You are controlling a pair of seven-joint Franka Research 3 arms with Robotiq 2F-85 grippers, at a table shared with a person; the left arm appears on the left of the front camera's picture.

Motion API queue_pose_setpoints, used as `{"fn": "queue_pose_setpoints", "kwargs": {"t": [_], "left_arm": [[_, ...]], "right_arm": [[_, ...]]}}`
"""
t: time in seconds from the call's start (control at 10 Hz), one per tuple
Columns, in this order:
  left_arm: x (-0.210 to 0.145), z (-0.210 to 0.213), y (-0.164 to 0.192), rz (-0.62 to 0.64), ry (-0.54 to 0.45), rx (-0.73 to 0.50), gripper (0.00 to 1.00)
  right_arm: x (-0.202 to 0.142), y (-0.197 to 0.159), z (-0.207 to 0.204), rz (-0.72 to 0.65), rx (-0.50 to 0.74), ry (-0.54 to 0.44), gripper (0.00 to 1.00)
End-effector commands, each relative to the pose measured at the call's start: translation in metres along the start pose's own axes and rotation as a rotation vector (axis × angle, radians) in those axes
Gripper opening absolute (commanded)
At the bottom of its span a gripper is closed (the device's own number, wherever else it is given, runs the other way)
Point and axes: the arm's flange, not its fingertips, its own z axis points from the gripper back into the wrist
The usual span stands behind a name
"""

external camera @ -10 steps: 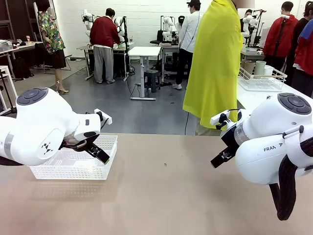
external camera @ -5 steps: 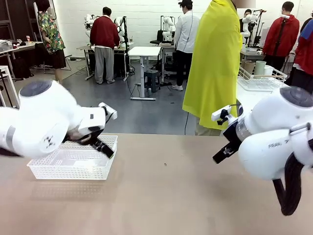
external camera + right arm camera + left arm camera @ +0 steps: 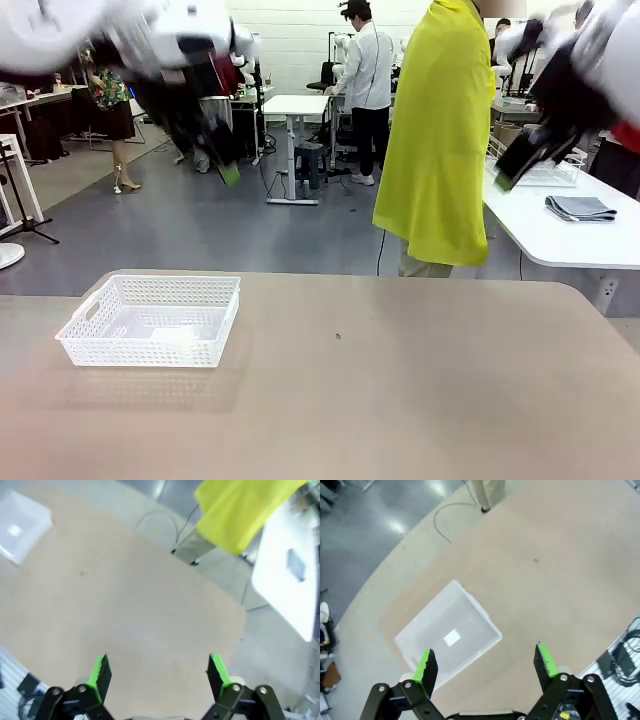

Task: Clean and organize the cups into the basket.
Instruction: Pick up the Organizing basket and move it to the center of the table, then pick up the Reusable plastic cup from the right side of the table and place it inside the Organizing basket.

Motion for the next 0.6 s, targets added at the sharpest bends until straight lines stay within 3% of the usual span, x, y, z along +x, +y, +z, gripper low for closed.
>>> {"fn": "queue_pose_setpoints", "kwargs": {"t": [0.0,0.1,0.2,0.5], "left_arm": [[0.011,0.012,0.023,0.038,0.008,0.063,1.00],[0.005,0.017,0.015,-0.006,-0.022,0.118,1.00],[0.006,0.021,0.017,0.026,-0.003,0.021,1.00],[0.006,0.021,0.017,0.026,-0.003,0.021,1.00]], "right_arm": [[0.004,0.007,0.019,-0.035,-0.097,0.035,1.00],[-0.006,0.014,0.017,-0.024,-0.241,0.063,1.00],[0.004,0.000,0.029,-0.015,-0.033,-0.004,1.00],[0.004,0.000,0.029,-0.015,-0.033,-0.004,1.00]]}}
